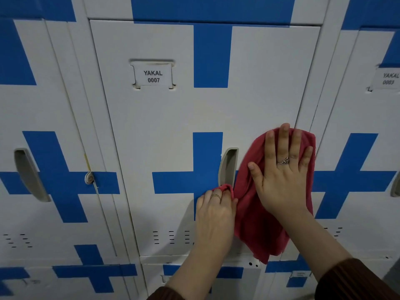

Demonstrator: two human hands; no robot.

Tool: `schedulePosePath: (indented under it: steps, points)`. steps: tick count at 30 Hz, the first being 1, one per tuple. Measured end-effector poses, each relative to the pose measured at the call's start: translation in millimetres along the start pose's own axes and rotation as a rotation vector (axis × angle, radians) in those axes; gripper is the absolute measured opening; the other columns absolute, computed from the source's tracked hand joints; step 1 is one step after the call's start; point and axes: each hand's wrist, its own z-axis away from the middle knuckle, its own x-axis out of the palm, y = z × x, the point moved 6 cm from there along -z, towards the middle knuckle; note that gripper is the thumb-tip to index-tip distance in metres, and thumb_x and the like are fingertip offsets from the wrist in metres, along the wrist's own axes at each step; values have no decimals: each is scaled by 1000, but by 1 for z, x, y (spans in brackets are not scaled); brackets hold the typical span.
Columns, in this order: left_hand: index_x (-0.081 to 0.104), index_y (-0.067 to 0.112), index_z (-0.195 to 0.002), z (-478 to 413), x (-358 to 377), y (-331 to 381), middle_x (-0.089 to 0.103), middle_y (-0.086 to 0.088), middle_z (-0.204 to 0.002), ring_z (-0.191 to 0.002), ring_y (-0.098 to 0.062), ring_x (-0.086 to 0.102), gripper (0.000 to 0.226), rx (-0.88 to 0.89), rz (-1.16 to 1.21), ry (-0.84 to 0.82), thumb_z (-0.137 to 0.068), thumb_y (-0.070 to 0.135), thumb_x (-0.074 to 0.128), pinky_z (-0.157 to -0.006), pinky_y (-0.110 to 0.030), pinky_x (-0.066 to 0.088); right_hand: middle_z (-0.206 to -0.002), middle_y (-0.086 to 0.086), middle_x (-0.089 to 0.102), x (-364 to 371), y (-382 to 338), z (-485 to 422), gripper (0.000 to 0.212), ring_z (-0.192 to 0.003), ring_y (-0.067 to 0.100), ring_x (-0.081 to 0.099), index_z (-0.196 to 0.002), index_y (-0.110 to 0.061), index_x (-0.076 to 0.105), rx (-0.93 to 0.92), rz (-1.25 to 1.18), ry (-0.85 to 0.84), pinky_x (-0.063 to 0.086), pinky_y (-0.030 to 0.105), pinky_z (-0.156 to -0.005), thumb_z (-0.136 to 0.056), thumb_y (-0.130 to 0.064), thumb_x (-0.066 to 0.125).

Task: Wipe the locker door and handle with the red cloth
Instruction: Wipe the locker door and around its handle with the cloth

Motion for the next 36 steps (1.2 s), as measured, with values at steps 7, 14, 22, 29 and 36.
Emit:
schedulePosePath:
  steps: [7, 14, 22, 29, 36]
  points:
    - [70, 11, -81, -4, -2, -1, 66, -2, -72, -64, -20, 60, 36, -25, 20, -20, -82, 34, 42, -71, -29, 31, -148, -7, -30, 0, 0, 0, 63, -137, 19, -21, -143, -26, -17, 2, 1, -4, -13, 44, -110, -93, -55, 8]
    - [69, 9, -80, -6, -12, -2, 66, -4, -75, -66, -20, 58, 30, 42, 134, 56, -85, 31, 50, -69, -26, 33, -148, -7, -29, 0, 0, 0, 63, -137, 19, -21, -143, -25, -17, -1, -6, -8, -13, 44, -110, -93, -55, 8]
    - [69, 5, -78, -31, -20, 3, 66, -6, -73, -62, -23, 58, 28, -10, 181, 126, -82, 25, 49, -67, -27, 32, -149, -6, -28, 0, 0, 1, 61, -138, 20, -20, -143, -25, -16, -7, -17, -2, -12, 44, -110, -94, -53, 8]
    - [69, 12, -73, -23, -15, 0, 65, 0, -70, -61, -19, 57, 33, 48, 112, 3, -82, 32, 45, -67, -26, 30, -149, -6, -28, -1, 0, 0, 62, -138, 20, -19, -143, -26, -16, -10, -9, -11, -12, 44, -110, -94, -54, 7]
    - [70, 13, -78, -14, -12, -1, 67, 1, -74, -62, -17, 60, 33, -22, 145, -38, -82, 33, 44, -69, -25, 32, -150, -5, -26, -1, -1, 0, 62, -138, 20, -18, -144, -24, -14, -5, 2, -7, -12, 43, -110, -94, -53, 8]
